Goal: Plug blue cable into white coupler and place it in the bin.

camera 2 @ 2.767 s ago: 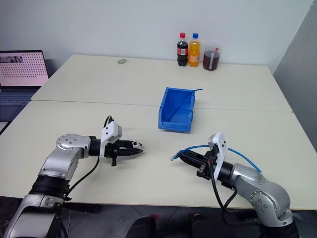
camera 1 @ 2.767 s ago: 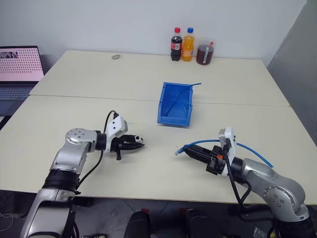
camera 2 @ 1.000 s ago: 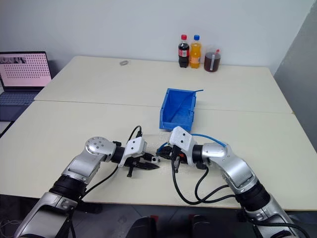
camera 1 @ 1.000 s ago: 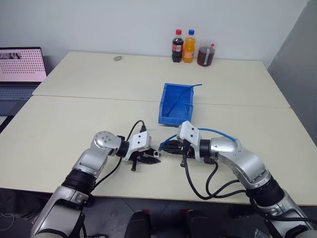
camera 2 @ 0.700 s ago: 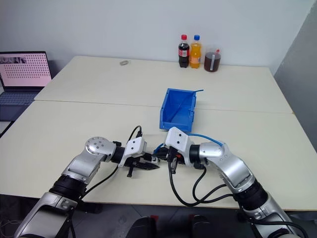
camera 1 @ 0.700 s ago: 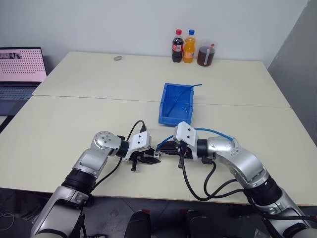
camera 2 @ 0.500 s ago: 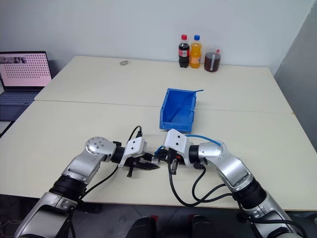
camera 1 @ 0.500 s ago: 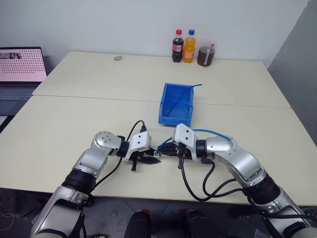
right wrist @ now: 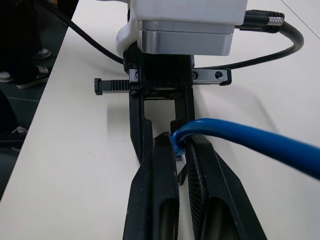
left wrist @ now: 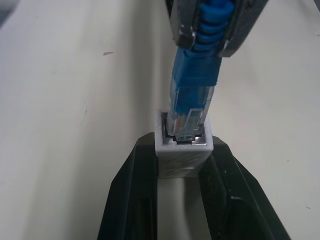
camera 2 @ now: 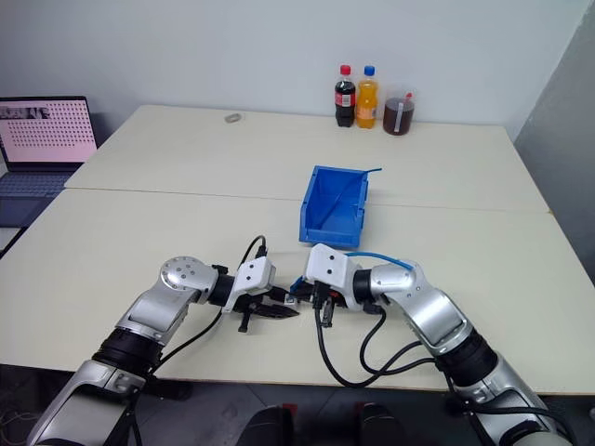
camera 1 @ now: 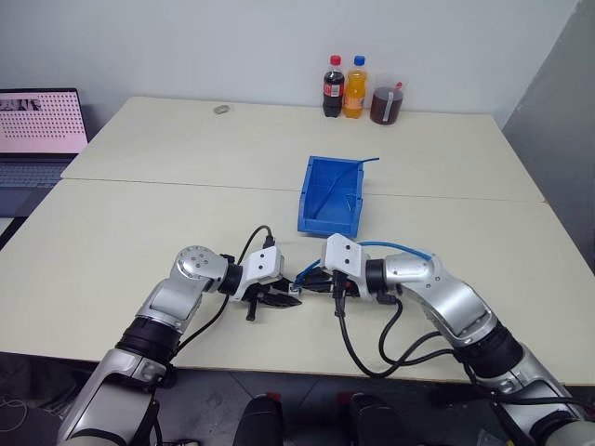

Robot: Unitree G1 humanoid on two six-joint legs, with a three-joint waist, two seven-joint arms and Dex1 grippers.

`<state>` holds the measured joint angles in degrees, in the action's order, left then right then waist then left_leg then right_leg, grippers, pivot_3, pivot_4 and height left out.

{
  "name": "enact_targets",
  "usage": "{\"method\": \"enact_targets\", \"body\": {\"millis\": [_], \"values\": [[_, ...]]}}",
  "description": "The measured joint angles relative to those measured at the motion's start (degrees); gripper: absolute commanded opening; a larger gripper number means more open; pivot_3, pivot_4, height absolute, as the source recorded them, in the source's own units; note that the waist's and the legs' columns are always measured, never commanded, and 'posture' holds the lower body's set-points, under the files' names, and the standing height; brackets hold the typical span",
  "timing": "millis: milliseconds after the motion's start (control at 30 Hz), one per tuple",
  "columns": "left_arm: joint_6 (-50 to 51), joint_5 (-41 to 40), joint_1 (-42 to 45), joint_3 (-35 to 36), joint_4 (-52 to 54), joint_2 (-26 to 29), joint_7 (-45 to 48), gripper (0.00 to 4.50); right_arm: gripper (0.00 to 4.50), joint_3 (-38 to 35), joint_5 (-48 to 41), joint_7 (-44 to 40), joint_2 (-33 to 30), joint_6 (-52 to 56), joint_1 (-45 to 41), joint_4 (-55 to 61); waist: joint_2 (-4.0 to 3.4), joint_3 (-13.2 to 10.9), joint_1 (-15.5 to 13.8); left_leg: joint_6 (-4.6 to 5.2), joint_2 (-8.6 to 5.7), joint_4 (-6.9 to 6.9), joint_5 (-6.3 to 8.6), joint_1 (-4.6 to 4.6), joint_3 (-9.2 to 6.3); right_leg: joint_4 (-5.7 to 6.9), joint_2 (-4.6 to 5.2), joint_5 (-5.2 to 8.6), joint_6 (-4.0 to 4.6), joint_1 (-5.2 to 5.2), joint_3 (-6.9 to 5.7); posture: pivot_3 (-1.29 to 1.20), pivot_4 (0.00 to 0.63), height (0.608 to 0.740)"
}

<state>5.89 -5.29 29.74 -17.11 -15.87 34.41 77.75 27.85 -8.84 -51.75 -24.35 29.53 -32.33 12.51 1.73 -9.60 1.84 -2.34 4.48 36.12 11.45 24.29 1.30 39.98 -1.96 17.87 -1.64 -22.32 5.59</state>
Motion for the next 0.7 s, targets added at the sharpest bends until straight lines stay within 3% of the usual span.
{"method": "enact_targets", "body": {"millis": [700], "values": [[0.46,0.26,-0.16,-0.16,0.04,0.2,-0.08,0.78,0.0,2.78,3.03,-2.4,2.56,3.53,-5.55,-3.71,-0.1,0.16,0.02,0.0,0.02,-0.04,0.0,-0.17,0.07,0.03,0.0,0.01,0.01,0.05,0.05,0.0,0.15,0.74]]}}
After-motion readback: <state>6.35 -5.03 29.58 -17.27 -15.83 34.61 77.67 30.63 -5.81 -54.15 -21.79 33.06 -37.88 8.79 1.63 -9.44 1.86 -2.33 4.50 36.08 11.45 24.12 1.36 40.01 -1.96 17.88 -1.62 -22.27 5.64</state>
